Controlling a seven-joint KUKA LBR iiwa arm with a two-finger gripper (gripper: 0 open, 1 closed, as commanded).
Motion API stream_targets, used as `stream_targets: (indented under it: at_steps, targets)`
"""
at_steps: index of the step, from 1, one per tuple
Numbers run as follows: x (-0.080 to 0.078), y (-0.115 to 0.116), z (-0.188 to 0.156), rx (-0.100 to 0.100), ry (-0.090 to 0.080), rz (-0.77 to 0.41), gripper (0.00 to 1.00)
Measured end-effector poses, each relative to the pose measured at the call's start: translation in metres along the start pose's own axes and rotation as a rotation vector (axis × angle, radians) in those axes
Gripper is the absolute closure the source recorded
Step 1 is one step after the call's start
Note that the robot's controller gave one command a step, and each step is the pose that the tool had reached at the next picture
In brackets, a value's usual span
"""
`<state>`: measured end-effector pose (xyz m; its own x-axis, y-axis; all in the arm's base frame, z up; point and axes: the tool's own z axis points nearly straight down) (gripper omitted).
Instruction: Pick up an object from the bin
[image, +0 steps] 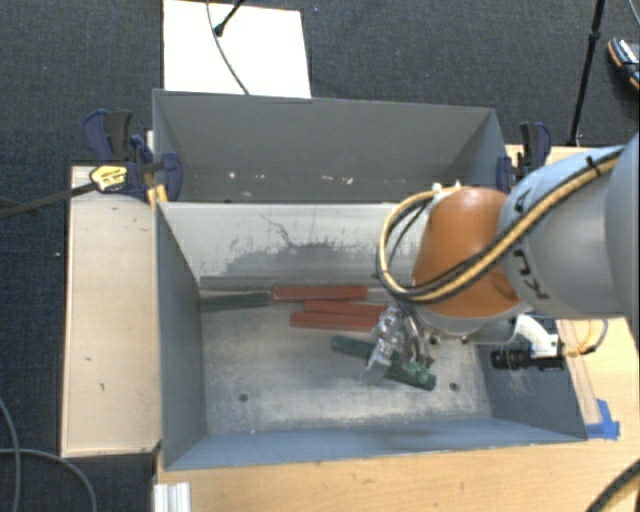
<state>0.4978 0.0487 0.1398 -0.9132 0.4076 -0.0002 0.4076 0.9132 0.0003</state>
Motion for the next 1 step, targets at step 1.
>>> stream_targets:
  at_steps: [1]
  targets:
    - [-0.0002, 0.0001, -0.0119, 0.0, 0.0, 0.0, 1.0]
